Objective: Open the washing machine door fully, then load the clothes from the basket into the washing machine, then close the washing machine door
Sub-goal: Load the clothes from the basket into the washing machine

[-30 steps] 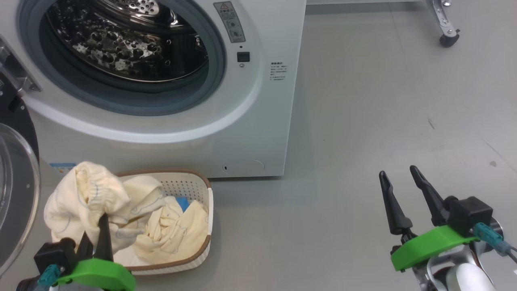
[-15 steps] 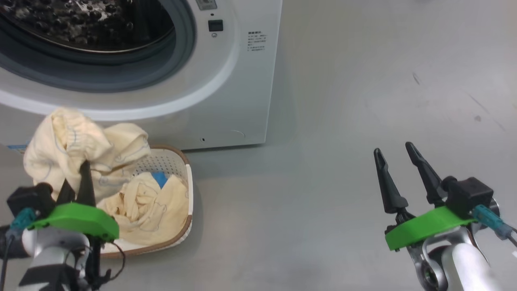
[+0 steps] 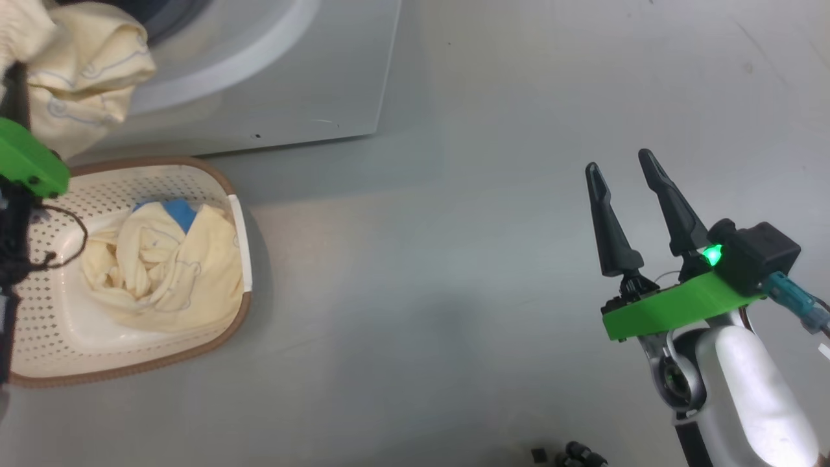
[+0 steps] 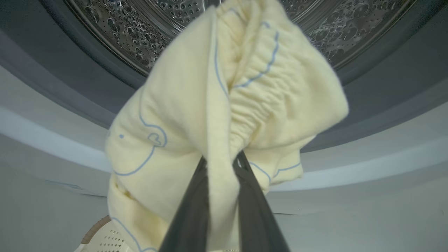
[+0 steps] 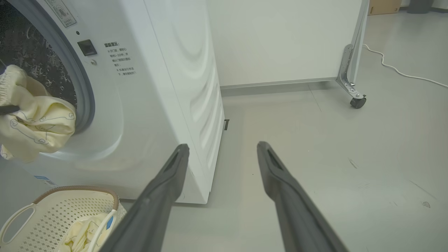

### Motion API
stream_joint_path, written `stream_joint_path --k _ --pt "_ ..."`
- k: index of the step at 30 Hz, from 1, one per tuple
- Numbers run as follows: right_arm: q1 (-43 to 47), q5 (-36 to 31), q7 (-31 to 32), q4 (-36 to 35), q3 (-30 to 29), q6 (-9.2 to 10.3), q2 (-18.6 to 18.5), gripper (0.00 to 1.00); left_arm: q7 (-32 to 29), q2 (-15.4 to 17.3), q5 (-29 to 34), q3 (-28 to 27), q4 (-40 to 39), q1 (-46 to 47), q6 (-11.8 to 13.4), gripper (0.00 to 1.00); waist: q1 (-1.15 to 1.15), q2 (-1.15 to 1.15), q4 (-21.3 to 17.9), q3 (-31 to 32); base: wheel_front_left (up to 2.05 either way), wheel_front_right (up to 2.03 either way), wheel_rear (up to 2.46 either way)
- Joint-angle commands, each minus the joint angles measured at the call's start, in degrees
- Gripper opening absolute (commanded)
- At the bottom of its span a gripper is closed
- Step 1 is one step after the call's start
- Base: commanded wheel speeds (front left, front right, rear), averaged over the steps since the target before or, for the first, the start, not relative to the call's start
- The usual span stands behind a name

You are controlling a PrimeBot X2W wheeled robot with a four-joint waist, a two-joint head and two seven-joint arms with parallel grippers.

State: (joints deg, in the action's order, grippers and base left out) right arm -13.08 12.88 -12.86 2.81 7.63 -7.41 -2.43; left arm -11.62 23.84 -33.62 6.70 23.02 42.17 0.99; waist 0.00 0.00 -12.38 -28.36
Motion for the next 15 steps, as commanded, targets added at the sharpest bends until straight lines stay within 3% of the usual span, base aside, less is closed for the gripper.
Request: stream_joint_path --k 1,9,15 --pt "-1.1 0.6 -0.9 -1.2 1.4 -0.08 -0.4 1.0 -1.4 3.9 -0.1 -2.4 -1.0 3.0 -0.3 0.0 0.0 0.0 -2.7 -3.3 0.0 0.0 0.0" --pt "-4.1 1.9 -2.0 0.5 2.3 -0.08 -0.4 1.0 -9.9 8.5 -0.2 -1.5 3.9 16.1 -1.6 0.0 0.0 0.0 -5.1 -8.1 0.0 0.0 0.0" --pt "-5.5 2.9 -2.1 -0.1 2.7 -0.08 -0.4 1.0 -9.9 11.3 1.5 -1.3 6.6 23.9 -1.6 0.0 0.0 0.0 -6.0 -10.5 0.0 0.0 0.0"
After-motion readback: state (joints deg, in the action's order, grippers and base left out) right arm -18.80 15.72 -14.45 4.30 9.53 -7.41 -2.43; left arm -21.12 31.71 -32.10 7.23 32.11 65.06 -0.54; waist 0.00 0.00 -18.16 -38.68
